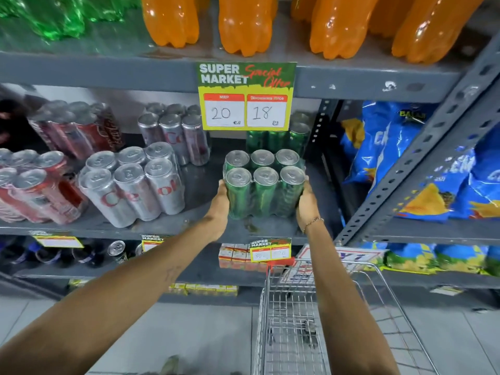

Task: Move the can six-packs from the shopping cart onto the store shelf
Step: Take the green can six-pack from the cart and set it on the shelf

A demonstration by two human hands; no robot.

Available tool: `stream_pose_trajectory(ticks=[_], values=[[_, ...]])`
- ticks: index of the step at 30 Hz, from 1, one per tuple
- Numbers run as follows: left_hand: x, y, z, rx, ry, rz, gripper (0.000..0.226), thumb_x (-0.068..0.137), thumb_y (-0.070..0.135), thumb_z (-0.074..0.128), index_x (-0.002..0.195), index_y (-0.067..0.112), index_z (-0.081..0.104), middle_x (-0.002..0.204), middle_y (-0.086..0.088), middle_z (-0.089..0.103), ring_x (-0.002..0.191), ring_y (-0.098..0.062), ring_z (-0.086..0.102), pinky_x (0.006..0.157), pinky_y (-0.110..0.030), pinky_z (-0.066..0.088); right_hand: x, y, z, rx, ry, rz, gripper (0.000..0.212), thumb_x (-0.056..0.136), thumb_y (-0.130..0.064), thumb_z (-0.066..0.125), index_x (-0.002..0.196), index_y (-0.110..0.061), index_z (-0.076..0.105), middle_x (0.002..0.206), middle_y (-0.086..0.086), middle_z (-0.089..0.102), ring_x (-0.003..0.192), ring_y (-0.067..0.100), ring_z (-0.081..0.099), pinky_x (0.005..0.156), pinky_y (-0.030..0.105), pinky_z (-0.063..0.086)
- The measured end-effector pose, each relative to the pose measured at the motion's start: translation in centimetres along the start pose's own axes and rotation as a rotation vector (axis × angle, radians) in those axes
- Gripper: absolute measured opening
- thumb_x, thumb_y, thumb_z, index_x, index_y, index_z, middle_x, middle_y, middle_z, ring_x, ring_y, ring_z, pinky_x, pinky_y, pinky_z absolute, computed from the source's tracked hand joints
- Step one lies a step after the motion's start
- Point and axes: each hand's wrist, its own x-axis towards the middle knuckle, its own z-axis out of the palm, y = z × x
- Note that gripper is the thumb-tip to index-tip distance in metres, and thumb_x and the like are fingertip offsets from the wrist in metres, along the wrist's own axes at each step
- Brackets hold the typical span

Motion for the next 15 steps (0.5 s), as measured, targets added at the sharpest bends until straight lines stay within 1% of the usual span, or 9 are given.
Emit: stream_pose_trajectory(ticks=[3, 5, 6, 7, 8, 9, 10, 11, 15], values=[[-0.1, 0.1, 0.8, 0.02, -0.016, 0.025, 0.053, 0.102, 0.041, 0.018, 0.135, 0.013, 0.048, 0.144, -0.012, 0.05, 0.136, -0.024, 0.041, 0.119, -0.042, 0.026, -0.2, 0.4, -0.9, 0.029, 0.054, 0.017, 0.066, 0.086, -0.064, 0.033, 0.136, -0.022, 0.042, 0.143, 0.007, 0.046, 0.129, 0.023, 0.043, 0.112, 0.045, 0.032], [-0.4, 0.0, 1.4, 0.034, -0.036, 0.036, 0.051, 0.103, 0.038, 0.018, 0.136, 0.01, 0.045, 0.146, -0.015, 0.047, 0.139, -0.027, 0.038, 0.119, -0.045, 0.025, -0.4, 0.6, -1.7, 0.029, 0.083, 0.02, 0.062, 0.086, -0.063, 0.034, 0.13, -0.022, 0.049, 0.137, 0.007, 0.051, 0.123, 0.022, 0.049, 0.108, 0.045, 0.037], [-0.5, -0.2, 1.5, 0.034, -0.051, 0.033, 0.051, 0.102, 0.039, 0.018, 0.136, 0.012, 0.045, 0.146, -0.015, 0.047, 0.139, -0.026, 0.038, 0.119, -0.045, 0.024, -0.6, 0.7, -2.1, 0.042, 0.1, 0.021, 0.056, 0.086, -0.061, 0.036, 0.122, -0.023, 0.057, 0.129, 0.006, 0.058, 0.115, 0.019, 0.056, 0.102, 0.042, 0.044], [-0.6, -0.5, 1.6, 0.033, -0.065, 0.029, 0.051, 0.102, 0.041, 0.018, 0.136, 0.014, 0.046, 0.146, -0.013, 0.047, 0.139, -0.024, 0.038, 0.12, -0.044, 0.024, -0.6, 0.9, -2.5, 0.059, 0.117, 0.024, 0.048, 0.087, -0.058, 0.037, 0.109, -0.024, 0.063, 0.116, 0.004, 0.067, 0.102, 0.016, 0.063, 0.093, 0.039, 0.05], [-0.7, -0.7, 1.7, 0.033, -0.074, 0.03, 0.052, 0.102, 0.042, 0.018, 0.136, 0.015, 0.046, 0.146, -0.012, 0.048, 0.138, -0.023, 0.039, 0.12, -0.044, 0.024, -0.7, 1.1, -2.9, 0.068, 0.135, 0.03, 0.042, 0.087, -0.055, 0.038, 0.096, -0.025, 0.066, 0.099, -0.001, 0.074, 0.088, 0.012, 0.068, 0.08, 0.033, 0.055], [-0.7, -0.9, 1.7, 0.036, -0.075, 0.033, 0.052, 0.102, 0.042, 0.018, 0.136, 0.014, 0.046, 0.146, -0.012, 0.048, 0.138, -0.023, 0.04, 0.119, -0.044, 0.024, -0.8, 1.2, -3.2, 0.072, 0.147, 0.039, 0.039, 0.088, -0.054, 0.039, 0.087, -0.026, 0.066, 0.082, -0.007, 0.076, 0.075, 0.008, 0.07, 0.068, 0.028, 0.056], [-0.7, -1.1, 1.7, 0.039, -0.072, 0.034, 0.052, 0.102, 0.042, 0.019, 0.136, 0.013, 0.046, 0.145, -0.013, 0.048, 0.137, -0.023, 0.04, 0.119, -0.044, 0.025, -1.1, 1.3, -3.4, 0.074, 0.152, 0.041, 0.037, 0.088, -0.052, 0.038, 0.082, -0.028, 0.065, 0.068, -0.012, 0.075, 0.066, 0.005, 0.07, 0.058, 0.024, 0.054], [-0.8, -1.3, 1.7, 0.037, -0.069, 0.033, 0.053, 0.102, 0.042, 0.019, 0.136, 0.013, 0.046, 0.145, -0.013, 0.048, 0.137, -0.024, 0.04, 0.119, -0.044, 0.025, -1.4, 1.4, -3.5, 0.078, 0.152, 0.038, 0.036, 0.089, -0.051, 0.037, 0.08, -0.029, 0.064, 0.061, -0.014, 0.073, 0.061, 0.003, 0.069, 0.054, 0.022, 0.052], [-1.2, -1.9, 1.6, 0.041, -0.1, 0.033, 0.053, 0.101, 0.044, 0.018, 0.137, 0.016, 0.045, 0.148, -0.01, 0.046, 0.14, -0.022, 0.037, 0.12, -0.044, 0.022, -2.2, 1.7, -3.9, 0.074, 0.14, 0.014, 0.035, 0.093, -0.047, 0.033, 0.081, -0.03, 0.062, 0.058, -0.017, 0.072, 0.058, -0.001, 0.067, 0.056, 0.023, 0.05]])
